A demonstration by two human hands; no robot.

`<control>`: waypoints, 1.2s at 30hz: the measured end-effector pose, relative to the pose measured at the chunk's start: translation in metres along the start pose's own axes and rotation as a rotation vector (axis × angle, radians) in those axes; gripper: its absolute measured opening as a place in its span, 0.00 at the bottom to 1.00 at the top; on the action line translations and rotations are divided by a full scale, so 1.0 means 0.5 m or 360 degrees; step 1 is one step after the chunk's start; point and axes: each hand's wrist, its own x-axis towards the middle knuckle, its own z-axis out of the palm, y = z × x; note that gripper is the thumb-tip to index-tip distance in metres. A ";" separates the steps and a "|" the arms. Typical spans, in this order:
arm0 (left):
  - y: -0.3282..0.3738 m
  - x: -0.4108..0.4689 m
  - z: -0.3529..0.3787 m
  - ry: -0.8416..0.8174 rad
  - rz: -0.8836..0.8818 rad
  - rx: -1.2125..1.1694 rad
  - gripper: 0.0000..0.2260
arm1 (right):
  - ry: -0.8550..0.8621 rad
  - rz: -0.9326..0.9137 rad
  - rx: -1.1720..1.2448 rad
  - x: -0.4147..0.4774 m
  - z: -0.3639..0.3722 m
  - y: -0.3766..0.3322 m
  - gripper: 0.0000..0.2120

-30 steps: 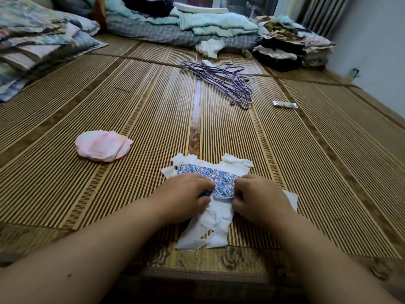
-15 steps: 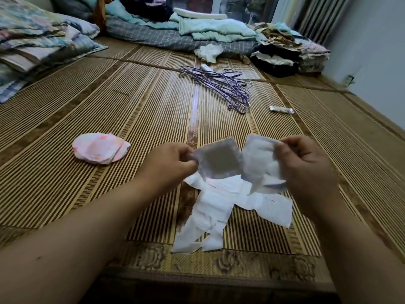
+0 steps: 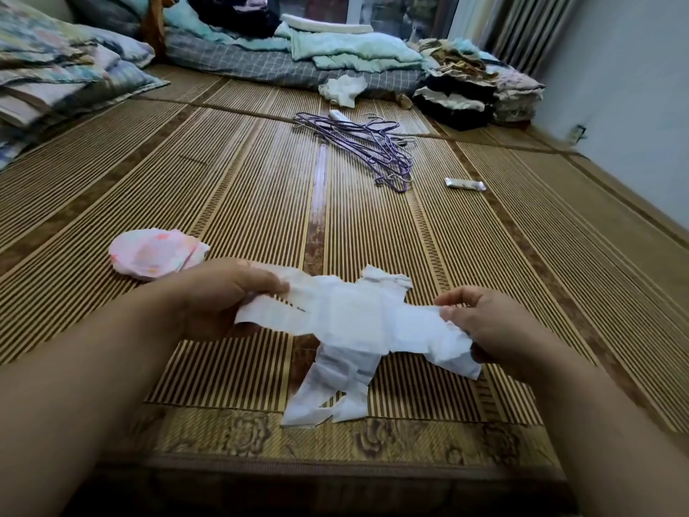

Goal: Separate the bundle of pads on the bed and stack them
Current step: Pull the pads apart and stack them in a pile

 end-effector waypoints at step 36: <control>-0.059 -0.001 -0.044 0.0233 -0.0064 0.0345 0.10 | -0.0040 0.0098 0.0503 0.011 0.032 -0.004 0.04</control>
